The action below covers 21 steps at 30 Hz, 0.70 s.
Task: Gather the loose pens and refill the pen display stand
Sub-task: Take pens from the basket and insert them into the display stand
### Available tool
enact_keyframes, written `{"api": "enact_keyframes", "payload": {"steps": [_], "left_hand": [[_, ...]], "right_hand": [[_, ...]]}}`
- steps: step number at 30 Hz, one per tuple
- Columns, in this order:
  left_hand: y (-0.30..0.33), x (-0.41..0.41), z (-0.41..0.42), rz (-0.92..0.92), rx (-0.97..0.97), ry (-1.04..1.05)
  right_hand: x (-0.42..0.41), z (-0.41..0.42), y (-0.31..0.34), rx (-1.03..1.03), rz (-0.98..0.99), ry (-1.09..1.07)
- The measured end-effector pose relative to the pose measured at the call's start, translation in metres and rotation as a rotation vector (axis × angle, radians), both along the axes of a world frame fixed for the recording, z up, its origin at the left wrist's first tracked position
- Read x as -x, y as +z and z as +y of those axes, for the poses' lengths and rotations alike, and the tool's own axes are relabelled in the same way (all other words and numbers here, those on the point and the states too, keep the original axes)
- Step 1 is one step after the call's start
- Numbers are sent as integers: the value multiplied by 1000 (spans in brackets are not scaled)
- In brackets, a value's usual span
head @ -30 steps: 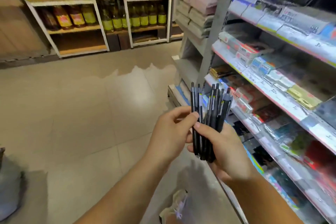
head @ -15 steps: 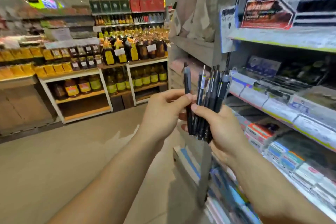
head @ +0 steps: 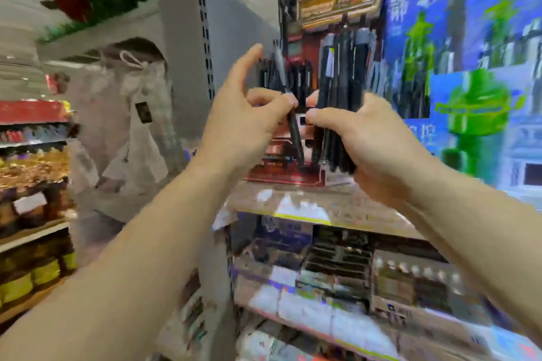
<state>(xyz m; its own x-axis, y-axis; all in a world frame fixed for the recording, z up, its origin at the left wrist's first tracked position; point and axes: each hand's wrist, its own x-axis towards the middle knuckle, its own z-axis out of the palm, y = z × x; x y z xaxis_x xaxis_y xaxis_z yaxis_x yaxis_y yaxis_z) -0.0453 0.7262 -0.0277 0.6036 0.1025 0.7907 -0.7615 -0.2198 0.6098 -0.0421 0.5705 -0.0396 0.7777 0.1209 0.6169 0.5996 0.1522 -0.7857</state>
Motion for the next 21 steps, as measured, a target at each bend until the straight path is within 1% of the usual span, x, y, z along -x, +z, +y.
{"api": "enact_keyframes", "payload": {"steps": [2, 4, 6, 8, 11, 14, 17, 21], "left_hand": [[24, -30, 11, -87, -79, 74], [43, -54, 22, -177, -170, 230], [55, -72, 34, -245, -219, 340], [59, -87, 45, -295, -251, 405], [57, -104, 53, -284, -302, 444], [56, -115, 52, -272, -307, 499], [54, -122, 50, -304, -281, 494], [50, -129, 50, -367, -255, 531]], "right_hand": [[-22, 2, 21, -15, 16, -24], [-41, 6, 36, -9, 36, -62], [-60, 13, 44, 1, 51, -97], [-78, 23, 49, 2, 62, -124], [-101, 38, 51, -60, 86, -106], [-117, 48, 39, -99, 109, -87], [-127, 51, 27, -179, 150, 43], [-136, 51, 25, -154, 104, 15]]}}
